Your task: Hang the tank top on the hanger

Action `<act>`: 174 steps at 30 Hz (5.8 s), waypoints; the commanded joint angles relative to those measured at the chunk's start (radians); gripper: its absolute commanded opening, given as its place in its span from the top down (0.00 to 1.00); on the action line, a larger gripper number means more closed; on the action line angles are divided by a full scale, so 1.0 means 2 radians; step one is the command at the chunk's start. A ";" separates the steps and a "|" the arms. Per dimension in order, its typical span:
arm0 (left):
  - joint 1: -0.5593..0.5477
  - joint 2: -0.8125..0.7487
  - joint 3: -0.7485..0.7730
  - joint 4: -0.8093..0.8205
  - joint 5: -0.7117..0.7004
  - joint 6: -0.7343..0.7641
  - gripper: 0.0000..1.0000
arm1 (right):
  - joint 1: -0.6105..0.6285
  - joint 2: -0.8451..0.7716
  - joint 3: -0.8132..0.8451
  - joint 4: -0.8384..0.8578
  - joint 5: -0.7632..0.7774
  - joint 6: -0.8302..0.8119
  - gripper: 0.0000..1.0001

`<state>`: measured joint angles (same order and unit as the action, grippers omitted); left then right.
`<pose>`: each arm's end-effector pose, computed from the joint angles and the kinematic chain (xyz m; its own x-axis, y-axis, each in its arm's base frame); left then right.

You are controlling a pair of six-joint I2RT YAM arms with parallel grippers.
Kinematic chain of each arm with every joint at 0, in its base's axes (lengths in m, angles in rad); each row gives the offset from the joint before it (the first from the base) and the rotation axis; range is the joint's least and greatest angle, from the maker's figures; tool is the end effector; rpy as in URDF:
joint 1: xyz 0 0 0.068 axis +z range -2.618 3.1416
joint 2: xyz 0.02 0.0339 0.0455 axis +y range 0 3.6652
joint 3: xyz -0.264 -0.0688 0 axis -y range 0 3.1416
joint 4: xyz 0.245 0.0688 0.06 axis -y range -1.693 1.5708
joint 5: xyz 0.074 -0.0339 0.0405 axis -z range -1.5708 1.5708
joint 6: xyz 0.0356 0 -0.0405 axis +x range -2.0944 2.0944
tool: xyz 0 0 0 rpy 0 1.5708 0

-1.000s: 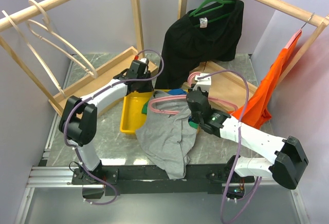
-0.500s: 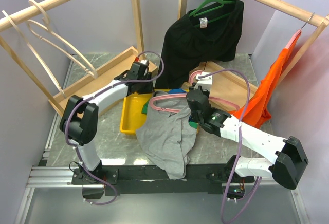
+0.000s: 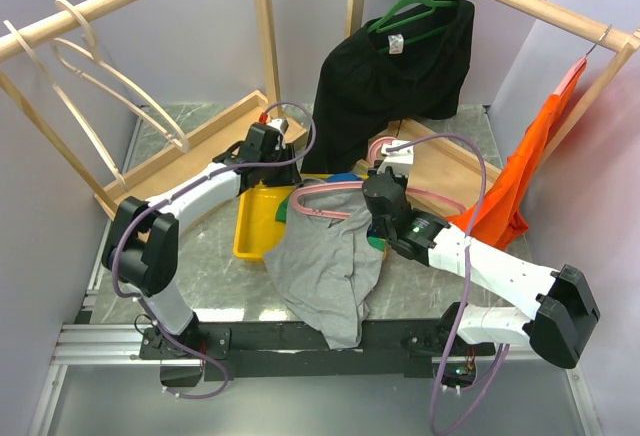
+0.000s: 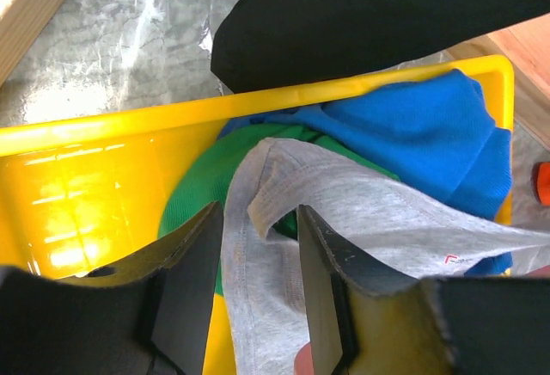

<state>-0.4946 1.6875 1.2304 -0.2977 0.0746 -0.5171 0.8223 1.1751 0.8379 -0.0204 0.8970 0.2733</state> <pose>0.3304 -0.1812 0.2464 -0.7818 -0.1385 -0.6079 0.1549 0.9013 -0.4045 0.1969 0.1711 0.2990 -0.2183 0.0124 -0.9758 0.1038 0.9945 -0.0105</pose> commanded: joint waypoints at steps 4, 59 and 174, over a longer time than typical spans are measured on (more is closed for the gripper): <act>-0.002 -0.022 -0.005 0.009 0.013 0.018 0.57 | 0.002 -0.008 0.024 0.005 0.014 0.013 1.00; -0.017 -0.128 0.055 -0.070 -0.024 -0.004 0.96 | 0.048 0.117 0.175 -0.113 0.123 0.103 1.00; -0.025 -0.244 0.155 -0.224 0.270 0.214 0.53 | 0.080 -0.027 0.222 -0.067 -0.170 -0.078 1.00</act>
<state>-0.5365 1.1961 1.5169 -0.7471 0.6067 -0.1150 0.9791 1.1118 1.2877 -0.1955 0.5301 0.1070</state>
